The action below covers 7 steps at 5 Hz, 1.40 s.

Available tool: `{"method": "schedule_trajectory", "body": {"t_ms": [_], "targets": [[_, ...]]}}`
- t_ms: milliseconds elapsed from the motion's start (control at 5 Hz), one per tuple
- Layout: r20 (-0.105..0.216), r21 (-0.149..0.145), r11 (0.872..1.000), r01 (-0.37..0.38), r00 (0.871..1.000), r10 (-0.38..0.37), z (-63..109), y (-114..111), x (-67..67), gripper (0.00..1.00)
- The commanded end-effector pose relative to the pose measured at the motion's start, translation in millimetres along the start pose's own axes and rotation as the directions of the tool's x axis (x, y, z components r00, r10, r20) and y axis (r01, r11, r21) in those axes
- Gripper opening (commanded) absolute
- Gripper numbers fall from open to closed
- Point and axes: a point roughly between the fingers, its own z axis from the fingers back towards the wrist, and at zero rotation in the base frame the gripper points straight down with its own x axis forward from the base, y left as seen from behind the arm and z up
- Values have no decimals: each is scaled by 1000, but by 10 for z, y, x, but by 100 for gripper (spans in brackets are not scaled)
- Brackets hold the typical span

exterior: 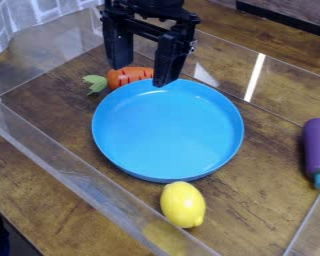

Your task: Remove the purple eggplant from the blue tray and put it on the table

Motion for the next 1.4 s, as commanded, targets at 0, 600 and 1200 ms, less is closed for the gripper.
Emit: {"method": "schedule_trajectory", "body": {"t_ms": [0,600,1200], "targets": [[-3,0,1000,5,1000,-5,-31,1,23,100],[3,-2,1000,18,1000,-18,-90,3,120,100],[11,-9,1000,30,999,-30,-140,-7,230,100]]}}
